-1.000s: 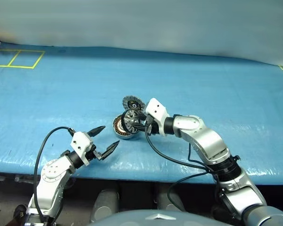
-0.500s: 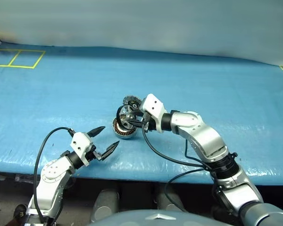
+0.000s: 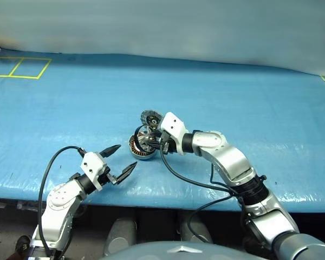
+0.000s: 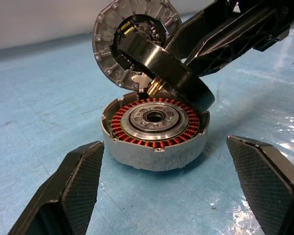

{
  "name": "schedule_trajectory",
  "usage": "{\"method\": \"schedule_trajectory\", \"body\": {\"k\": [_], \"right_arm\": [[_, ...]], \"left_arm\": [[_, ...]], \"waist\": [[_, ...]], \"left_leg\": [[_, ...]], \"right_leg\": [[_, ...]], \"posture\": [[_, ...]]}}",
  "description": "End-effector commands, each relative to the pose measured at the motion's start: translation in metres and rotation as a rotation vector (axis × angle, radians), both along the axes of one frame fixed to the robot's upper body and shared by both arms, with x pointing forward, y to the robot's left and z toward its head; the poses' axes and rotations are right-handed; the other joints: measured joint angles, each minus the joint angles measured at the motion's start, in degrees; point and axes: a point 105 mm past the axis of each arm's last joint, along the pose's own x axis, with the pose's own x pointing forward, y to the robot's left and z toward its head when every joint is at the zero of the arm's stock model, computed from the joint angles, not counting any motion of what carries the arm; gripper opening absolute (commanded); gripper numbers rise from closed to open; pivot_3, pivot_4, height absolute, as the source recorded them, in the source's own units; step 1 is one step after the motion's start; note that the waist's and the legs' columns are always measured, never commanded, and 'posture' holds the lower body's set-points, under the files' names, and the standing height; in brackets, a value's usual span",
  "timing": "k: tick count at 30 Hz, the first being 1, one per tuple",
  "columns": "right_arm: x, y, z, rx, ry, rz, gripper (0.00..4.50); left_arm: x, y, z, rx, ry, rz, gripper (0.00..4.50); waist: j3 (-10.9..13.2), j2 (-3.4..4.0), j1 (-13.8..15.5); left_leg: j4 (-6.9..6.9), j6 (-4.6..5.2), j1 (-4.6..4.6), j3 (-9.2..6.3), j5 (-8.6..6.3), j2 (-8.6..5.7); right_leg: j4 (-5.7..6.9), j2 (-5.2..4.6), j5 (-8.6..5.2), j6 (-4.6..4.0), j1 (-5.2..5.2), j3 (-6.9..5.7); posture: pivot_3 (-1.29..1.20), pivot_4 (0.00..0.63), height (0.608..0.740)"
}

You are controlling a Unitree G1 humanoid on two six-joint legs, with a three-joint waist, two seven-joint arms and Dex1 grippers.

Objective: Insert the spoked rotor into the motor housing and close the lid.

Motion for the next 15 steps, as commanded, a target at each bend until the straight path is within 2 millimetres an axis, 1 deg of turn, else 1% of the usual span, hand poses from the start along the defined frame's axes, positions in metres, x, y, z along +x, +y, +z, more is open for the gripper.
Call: {"method": "schedule_trajectory", "body": {"k": [1, 13, 14, 15], "right_arm": [[-0.001, 0.006, 0.009, 0.012, -0.042, 0.031, 1.34], [-0.001, 0.007, -0.002, -0.015, -0.017, 0.026, 1.34], [0.0, 0.006, -0.002, -0.016, -0.017, 0.022, 2.05], [0.0, 0.006, -0.002, -0.016, -0.018, 0.019, 2.25]], "left_arm": [[0.0, 0.002, 0.011, -0.002, -0.052, 0.011, 4.38], [0.0, 0.003, 0.011, -0.001, -0.052, 0.017, 4.38], [0.0, 0.003, 0.011, -0.001, -0.053, 0.017, 4.38], [0.001, 0.003, 0.01, -0.001, -0.053, 0.017, 4.38]], "waist": [[0.0, 0.0, 0.0], [-0.03, -0.01, -0.1], [-0.03, 0.0, -0.09], [-0.03, 0.0, -0.07]], "left_leg": [[0.0, 0.0, 0.0, 0.0, 0.0, 0.0], [0.01, 0.0, 0.08, 0.0, 0.0, 0.01], [0.01, 0.0, 0.09, 0.0, 0.0, 0.01], [0.01, 0.0, 0.09, 0.0, 0.0, 0.01]], "right_leg": [[0.0, 0.0, 0.0, 0.0, 0.0, 0.0], [0.04, 0.01, 0.0, 0.0, 0.05, 0.0], [0.05, 0.01, 0.0, 0.0, 0.05, 0.01], [0.05, 0.01, 0.0, 0.0, 0.05, 0.0]], "posture": [[0.0, 0.15, 0.74], [0.0, 0.15, 0.74], [0.0, 0.15, 0.74], [0.0, 0.15, 0.74]]}}
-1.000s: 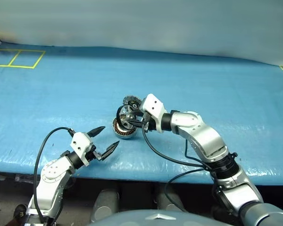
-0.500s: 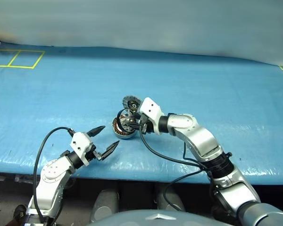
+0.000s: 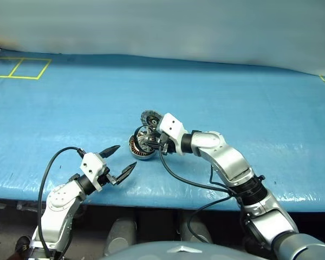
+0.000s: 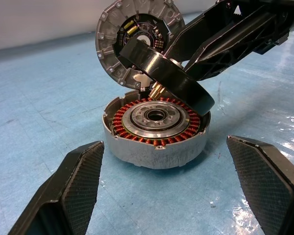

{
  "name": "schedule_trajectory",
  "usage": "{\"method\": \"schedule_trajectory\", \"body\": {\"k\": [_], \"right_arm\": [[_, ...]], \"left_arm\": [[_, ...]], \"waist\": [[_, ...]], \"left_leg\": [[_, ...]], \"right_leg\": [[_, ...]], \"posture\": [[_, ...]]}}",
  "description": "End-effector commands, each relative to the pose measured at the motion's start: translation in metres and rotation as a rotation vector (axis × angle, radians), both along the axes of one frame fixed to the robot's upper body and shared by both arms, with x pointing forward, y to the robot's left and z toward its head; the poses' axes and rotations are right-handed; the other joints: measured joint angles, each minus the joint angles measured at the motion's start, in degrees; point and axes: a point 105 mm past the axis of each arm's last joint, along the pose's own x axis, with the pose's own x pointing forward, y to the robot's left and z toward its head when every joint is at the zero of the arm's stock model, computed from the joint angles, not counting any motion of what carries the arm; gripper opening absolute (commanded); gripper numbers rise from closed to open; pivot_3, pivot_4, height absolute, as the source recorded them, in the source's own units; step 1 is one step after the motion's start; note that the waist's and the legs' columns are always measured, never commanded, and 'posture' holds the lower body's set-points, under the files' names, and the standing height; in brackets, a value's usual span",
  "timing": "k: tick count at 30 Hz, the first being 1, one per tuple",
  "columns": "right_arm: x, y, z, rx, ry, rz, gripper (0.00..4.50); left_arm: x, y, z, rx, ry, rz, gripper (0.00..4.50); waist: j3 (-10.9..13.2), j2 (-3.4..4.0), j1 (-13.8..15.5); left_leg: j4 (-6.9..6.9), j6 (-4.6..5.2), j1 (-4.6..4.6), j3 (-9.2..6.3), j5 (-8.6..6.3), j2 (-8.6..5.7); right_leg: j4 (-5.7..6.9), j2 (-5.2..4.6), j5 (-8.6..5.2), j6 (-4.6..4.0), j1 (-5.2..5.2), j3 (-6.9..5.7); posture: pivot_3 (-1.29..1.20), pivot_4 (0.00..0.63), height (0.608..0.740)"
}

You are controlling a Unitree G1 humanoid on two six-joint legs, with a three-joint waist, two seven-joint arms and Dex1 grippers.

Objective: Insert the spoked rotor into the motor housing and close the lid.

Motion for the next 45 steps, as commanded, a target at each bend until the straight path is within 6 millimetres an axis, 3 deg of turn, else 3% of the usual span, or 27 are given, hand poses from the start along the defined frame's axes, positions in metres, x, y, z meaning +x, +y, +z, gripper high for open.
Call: {"method": "schedule_trajectory", "body": {"k": [1, 4, 14, 19, 24, 29, 34, 36, 40, 45], "right_arm": [[0.0, 0.004, 0.004, 0.004, -0.018, 0.016, 2.59], [-0.003, 0.007, 0.009, 0.02, -0.037, 0.037, 3.53], [-0.007, 0.005, 0.026, 0.101, -0.041, 0.028, 3.53], [-0.016, -0.011, 0.032, 0.129, -0.044, 0.013, 1.89], [-0.014, -0.049, 0.026, 0.1, -0.035, -0.119, 0.29], [0.007, -0.086, 0.009, 0.001, 0.006, -0.346, 0.29], [0.048, -0.119, 0.009, -0.107, -0.109, -0.62, 0.29], [0.061, -0.115, 0.011, -0.08, -0.125, -0.637, 0.29], [0.076, -0.087, 0.022, 0.075, -0.085, -0.571, 0.29], [0.068, -0.049, 0.04, 0.258, -0.009, -0.409, 0.29]], "left_arm": [[0.001, 0.002, 0.012, 0.0, -0.055, 0.005, 4.38], [0.002, 0.002, 0.011, 0.002, -0.055, 0.005, 4.38], [0.002, 0.002, 0.012, -0.004, -0.06, 0.008, 4.38], [0.002, 0.001, 0.014, -0.01, -0.066, 0.003, 4.38], [0.003, 0.003, 0.017, -0.017, -0.082, 0.002, 4.38], [0.003, 0.002, 0.017, -0.031, -0.085, 0.0, 4.38], [0.004, -0.001, 0.016, -0.046, -0.082, -0.01, 4.38], [0.005, -0.001, 0.017, -0.052, -0.083, -0.009, 4.38], [0.007, 0.001, 0.015, -0.065, -0.08, 0.007, 4.38], [0.004, 0.004, 0.013, -0.07, -0.079, 0.025, 4.38]], "waist": [[0.01, 0.01, 0.04], [0.01, 0.01, 0.07], [0.01, 0.01, 0.08], [0.01, 0.0, 0.25], [0.01, 0.0, 0.42], [0.0, 0.0, 0.27], [0.01, 0.0, 0.22], [0.01, 0.0, 0.09], [0.01, 0.01, -0.08], [0.01, 0.01, 0.07]], "left_leg": [[0.0, 0.0, -0.01, 0.0, 0.0, 0.0], [0.0, 0.0, -0.04, 0.0, 0.0, 0.0], [0.0, 0.0, -0.04, -0.01, 0.0, 0.0], [0.0, 0.0, -0.05, -0.02, 0.0, -0.01], [0.01, 0.0, -0.05, -0.01, 0.0, -0.02], [0.02, 0.0, -0.01, 0.04, 0.0, 0.03], [0.03, 0.0, -0.03, 0.09, 0.0, 0.0], [0.03, 0.0, -0.02, 0.1, 0.0, 0.0], [0.01, 0.01, -0.02, 0.09, 0.0, 0.03], [0.0, 0.01, -0.06, 0.05, 0.0, 0.01]], "right_leg": [[0.0, 0.0, 0.0, 0.0, -0.01, 0.0], [-0.02, 0.0, 0.0, 0.0, -0.02, 0.0], [-0.02, 0.0, 0.0, 0.0, -0.02, 0.0], [-0.03, 0.0, 0.0, 0.0, -0.01, 0.0], [-0.04, -0.02, 0.0, 0.0, 0.0, 0.0], [-0.02, 0.0, 0.0, -0.01, -0.01, 0.01], [-0.03, -0.02, 0.01, 0.0, -0.02, 0.04], [-0.02, -0.02, 0.01, 0.0, -0.02, 0.04], [-0.02, 0.02, 0.02, 0.0, -0.03, 0.04], [-0.05, 0.02, 0.04, 0.01, -0.02, 0.05]], "posture": [[0.0, 0.15, 0.74], [0.0, 0.15, 0.74], [0.0, 0.15, 0.74], [0.0, 0.15, 0.74], [0.0, 0.15, 0.74], [0.0, 0.15, 0.74], [0.0, 0.15, 0.74], [0.0, 0.15, 0.74], [0.0, 0.15, 0.74], [0.0, 0.15, 0.74]]}}
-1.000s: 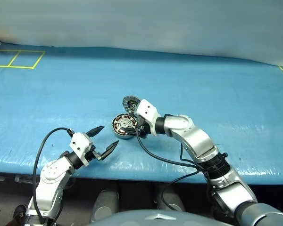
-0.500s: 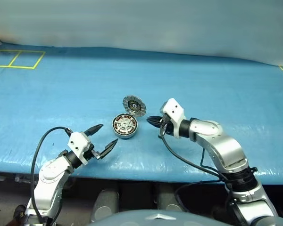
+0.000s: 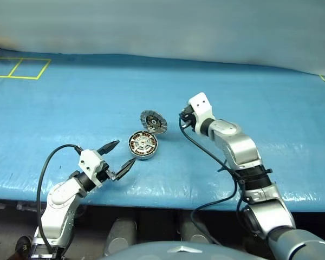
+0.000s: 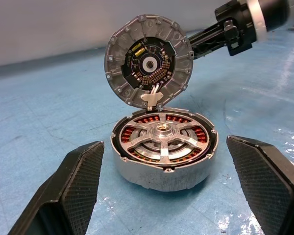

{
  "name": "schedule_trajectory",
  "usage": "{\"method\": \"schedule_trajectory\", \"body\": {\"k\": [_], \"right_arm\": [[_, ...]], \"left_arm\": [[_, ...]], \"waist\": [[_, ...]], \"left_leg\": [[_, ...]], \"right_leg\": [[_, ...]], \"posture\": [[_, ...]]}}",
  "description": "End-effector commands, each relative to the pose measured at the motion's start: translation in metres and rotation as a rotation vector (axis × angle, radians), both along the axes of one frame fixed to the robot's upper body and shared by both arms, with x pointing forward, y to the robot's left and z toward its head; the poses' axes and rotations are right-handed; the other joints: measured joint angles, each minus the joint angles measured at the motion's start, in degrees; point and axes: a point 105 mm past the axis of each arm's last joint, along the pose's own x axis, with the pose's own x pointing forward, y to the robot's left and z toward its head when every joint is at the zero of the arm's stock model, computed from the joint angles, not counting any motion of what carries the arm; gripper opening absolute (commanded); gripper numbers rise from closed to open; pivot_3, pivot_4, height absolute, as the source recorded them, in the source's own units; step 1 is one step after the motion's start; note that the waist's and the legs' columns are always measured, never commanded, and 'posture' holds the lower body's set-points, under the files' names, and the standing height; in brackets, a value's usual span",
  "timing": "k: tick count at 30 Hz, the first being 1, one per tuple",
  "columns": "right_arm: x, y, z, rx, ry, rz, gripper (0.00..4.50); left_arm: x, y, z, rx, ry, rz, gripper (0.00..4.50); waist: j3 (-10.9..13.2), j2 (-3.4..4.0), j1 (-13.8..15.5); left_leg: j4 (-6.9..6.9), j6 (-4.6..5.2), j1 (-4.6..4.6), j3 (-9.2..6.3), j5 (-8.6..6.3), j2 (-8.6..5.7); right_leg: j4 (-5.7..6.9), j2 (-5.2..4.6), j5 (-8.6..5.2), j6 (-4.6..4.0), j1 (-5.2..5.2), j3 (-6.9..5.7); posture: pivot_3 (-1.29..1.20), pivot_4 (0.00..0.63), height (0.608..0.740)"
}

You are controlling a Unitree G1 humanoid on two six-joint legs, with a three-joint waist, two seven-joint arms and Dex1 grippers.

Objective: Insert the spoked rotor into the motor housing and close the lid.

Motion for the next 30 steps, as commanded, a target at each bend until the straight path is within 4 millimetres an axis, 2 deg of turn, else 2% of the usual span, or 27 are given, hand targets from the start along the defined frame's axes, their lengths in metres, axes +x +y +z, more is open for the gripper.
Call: {"method": "schedule_trajectory", "body": {"k": [1, 4, 9, 14, 17, 23, 28, 30], "right_arm": [[-0.01, 0.022, 0.03, 0.146, -0.048, 0.134, 0.29], [-0.024, 0.035, 0.037, 0.19, -0.043, 0.223, 0.29], [-0.045, 0.046, 0.033, 0.181, -0.007, 0.305, 0.29], [-0.07, 0.068, 0.01, 0.2, 0.111, 0.383, 0.29], [-0.073, 0.077, -0.012, 0.188, 0.181, 0.36, 0.29], [-0.079, 0.086, -0.035, 0.199, 0.28, 0.353, 0.29], [-0.081, 0.083, -0.053, 0.131, 0.271, 0.353, 0.29], [-0.079, 0.081, -0.053, 0.116, 0.23, 0.357, 0.29]], "left_arm": [[-0.003, 0.005, 0.002, -0.006, -0.021, 0.021, 4.38], [-0.007, 0.007, 0.001, -0.012, -0.013, 0.031, 4.38], [-0.01, 0.01, 0.0, -0.017, -0.002, 0.041, 4.38], [-0.01, 0.01, 0.0, -0.013, -0.002, 0.046, 4.38], [-0.009, 0.008, 0.001, -0.013, -0.006, 0.043, 4.38], [-0.008, 0.008, 0.002, -0.004, -0.007, 0.035, 4.38], [-0.007, 0.008, 0.002, -0.003, -0.009, 0.035, 4.38], [-0.007, 0.007, 0.002, -0.004, -0.01, 0.035, 4.38]], "waist": [[0.0, 0.0, 0.0], [0.02, 0.04, 0.0], [0.01, 0.04, -0.01], [0.0, 0.04, -0.14], [0.01, 0.05, -0.17], [-0.03, 0.04, -0.12], [-0.11, 0.07, -0.18], [-0.19, 0.1, -0.19]], "left_leg": [[-0.01, 0.0, 0.0, -0.01, 0.0, 0.0], [-0.01, 0.0, 0.0, -0.01, 0.0, 0.0], [0.0, 0.0, 0.03, -0.03, 0.0, 0.01], [0.0, 0.0, 0.04, -0.02, 0.0, 0.02], [-0.01, 0.0, 0.03, -0.02, 0.0, 0.03], [0.02, -0.01, 0.03, -0.01, 0.0, 0.02], [0.01, -0.01, 0.07, -0.01, 0.0, 0.03], [0.01, -0.01, 0.09, -0.01, 0.0, 0.03]], "right_leg": [[0.0, 0.0, 0.0, 0.0, 0.0, 0.0], [0.0, 0.0, 0.0, 0.0, 0.0, 0.0], [0.03, 0.01, -0.01, -0.02, 0.0, -0.01], [0.03, 0.01, -0.02, -0.02, 0.0, 0.0], [0.04, 0.02, -0.02, -0.03, -0.02, 0.0], [0.04, 0.02, -0.02, -0.02, -0.01, 0.0], [0.05, 0.02, -0.02, -0.03, 0.0, 0.0], [0.05, 0.02, -0.02, -0.03, 0.02, 0.0]], "posture": [[0.0, 0.15, 0.74], [0.0, 0.15, 0.74], [0.0, 0.15, 0.74], [0.0, 0.15, 0.74], [0.0, 0.15, 0.74], [0.0, 0.15, 0.74], [0.0, 0.15, 0.74], [0.0, 0.15, 0.74]]}}
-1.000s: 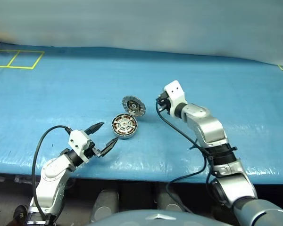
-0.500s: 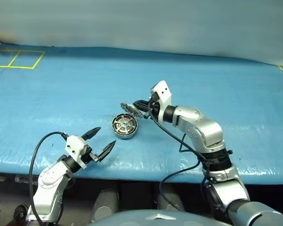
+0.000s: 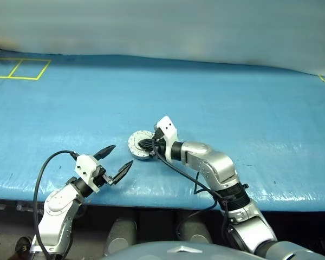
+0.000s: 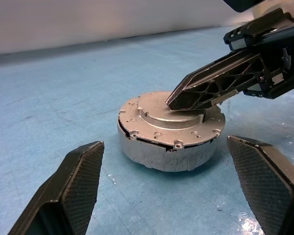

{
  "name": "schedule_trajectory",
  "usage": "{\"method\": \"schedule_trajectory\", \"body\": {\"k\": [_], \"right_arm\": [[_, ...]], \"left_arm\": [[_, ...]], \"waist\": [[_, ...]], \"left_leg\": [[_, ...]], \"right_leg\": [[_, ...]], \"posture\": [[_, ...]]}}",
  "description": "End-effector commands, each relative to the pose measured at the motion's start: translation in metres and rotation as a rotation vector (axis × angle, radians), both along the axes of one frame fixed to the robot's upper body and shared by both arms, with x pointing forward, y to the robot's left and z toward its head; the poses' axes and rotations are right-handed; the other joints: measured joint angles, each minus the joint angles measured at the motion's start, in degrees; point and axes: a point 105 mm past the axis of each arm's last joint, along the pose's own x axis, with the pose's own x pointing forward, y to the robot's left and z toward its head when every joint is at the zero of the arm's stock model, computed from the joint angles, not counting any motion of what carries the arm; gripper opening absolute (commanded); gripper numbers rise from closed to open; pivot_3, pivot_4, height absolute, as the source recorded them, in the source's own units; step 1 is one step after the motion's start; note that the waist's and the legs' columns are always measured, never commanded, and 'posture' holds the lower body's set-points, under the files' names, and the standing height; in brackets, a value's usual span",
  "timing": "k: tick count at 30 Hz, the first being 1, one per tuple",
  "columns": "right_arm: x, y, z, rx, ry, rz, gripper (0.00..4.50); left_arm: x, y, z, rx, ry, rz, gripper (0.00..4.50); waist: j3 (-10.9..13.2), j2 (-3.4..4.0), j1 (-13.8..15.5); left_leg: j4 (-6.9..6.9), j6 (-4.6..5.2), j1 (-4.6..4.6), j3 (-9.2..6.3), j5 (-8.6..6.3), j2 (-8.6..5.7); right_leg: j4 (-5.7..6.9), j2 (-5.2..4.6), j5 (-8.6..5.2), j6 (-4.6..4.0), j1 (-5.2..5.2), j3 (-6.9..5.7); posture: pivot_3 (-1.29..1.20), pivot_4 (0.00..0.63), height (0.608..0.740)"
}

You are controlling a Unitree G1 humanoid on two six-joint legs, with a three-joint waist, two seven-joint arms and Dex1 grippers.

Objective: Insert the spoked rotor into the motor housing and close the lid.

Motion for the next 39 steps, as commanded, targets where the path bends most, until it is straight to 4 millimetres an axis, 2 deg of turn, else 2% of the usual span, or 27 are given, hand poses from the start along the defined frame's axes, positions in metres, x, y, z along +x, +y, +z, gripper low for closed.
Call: {"method": "schedule_trajectory", "body": {"k": [1, 4, 5, 15, 24, 31, 34, 37, 39], "right_arm": [[-0.001, -0.004, -0.013, -0.032, -0.018, -0.002, 0.29], [0.001, -0.003, 0.007, 0.044, -0.096, 0.014, 0.84], [0.002, -0.004, 0.011, 0.047, -0.132, 0.012, 1.17], [0.014, -0.004, 0.017, 0.032, -0.282, -0.05, 4.45], [-0.004, 0.008, 0.0, -0.01, -0.271, 0.04, 4.45], [0.002, 0.004, -0.01, -0.046, -0.243, -0.002, 4.45], [0.004, 0.004, -0.01, -0.05, -0.248, -0.009, 3.87], [0.004, 0.005, -0.009, -0.056, -0.26, -0.006, 3.02], [0.003, 0.006, -0.007, -0.048, -0.254, -0.006, 3.02]], "left_arm": [[0.001, -0.002, 0.011, 0.002, -0.05, -0.005, 4.38], [0.001, -0.002, 0.011, 0.002, -0.05, -0.005, 4.38], [0.001, -0.002, 0.011, 0.002, -0.05, -0.006, 4.38], [0.003, -0.003, 0.011, 0.007, -0.051, -0.015, 4.38], [0.002, 0.001, 0.009, 0.018, -0.047, 0.002, 4.38], [0.001, 0.001, 0.008, 0.018, -0.042, 0.008, 4.38], [0.0, 0.001, 0.007, 0.02, -0.039, 0.008, 4.38], [0.001, 0.001, 0.006, 0.021, -0.038, 0.009, 4.38], [0.001, 0.002, 0.006, 0.022, -0.039, 0.011, 4.38]], "waist": [[-0.07, 0.0, 0.0], [-0.07, 0.0, 0.03], [-0.07, 0.0, 0.04], [-0.06, 0.01, 0.05], [-0.06, 0.01, 0.07], [-0.06, 0.0, 0.05], [-0.06, 0.0, 0.05], [-0.07, 0.0, 0.04], [-0.07, 0.0, 0.01]], "left_leg": [[0.0, 0.0, 0.01, 0.0, 0.0, 0.0], [0.0, 0.0, 0.02, 0.0, 0.0, 0.01], [0.01, 0.0, 0.02, 0.0, 0.0, 0.01], [-0.01, 0.0, -0.04, 0.0, 0.0, 0.01], [-0.01, -0.01, -0.03, 0.0, 0.0, 0.01], [-0.01, 0.0, -0.02, 0.0, 0.0, 0.01], [-0.01, 0.0, -0.01, 0.0, 0.0, 0.01], [-0.01, 0.0, -0.01, 0.0, 0.0, 0.01], [-0.01, 0.0, -0.01, 0.0, 0.0, 0.01]], "right_leg": [[0.0, 0.0, 0.0, 0.0, 0.01, 0.0], [0.0, 0.01, 0.0, 0.0, 0.02, 0.0], [0.0, 0.01, 0.0, 0.0, 0.02, 0.0], [0.0, 0.01, 0.0, 0.0, -0.04, 0.0], [-0.01, 0.01, 0.0, 0.0, -0.03, 0.01], [-0.01, 0.01, 0.0, -0.01, -0.03, 0.0], [0.0, 0.02, 0.0, -0.01, -0.02, 0.0], [0.0, 0.02, 0.0, -0.01, -0.02, 0.0], [0.0, 0.02, 0.0, -0.01, -0.02, 0.0]], "posture": [[0.0, 0.15, 0.74], [0.0, 0.15, 0.74], [0.0, 0.15, 0.74], [0.0, 0.15, 0.74], [0.0, 0.15, 0.74], [0.0, 0.15, 0.74], [0.0, 0.15, 0.74], [0.0, 0.15, 0.74], [0.0, 0.15, 0.74]]}}
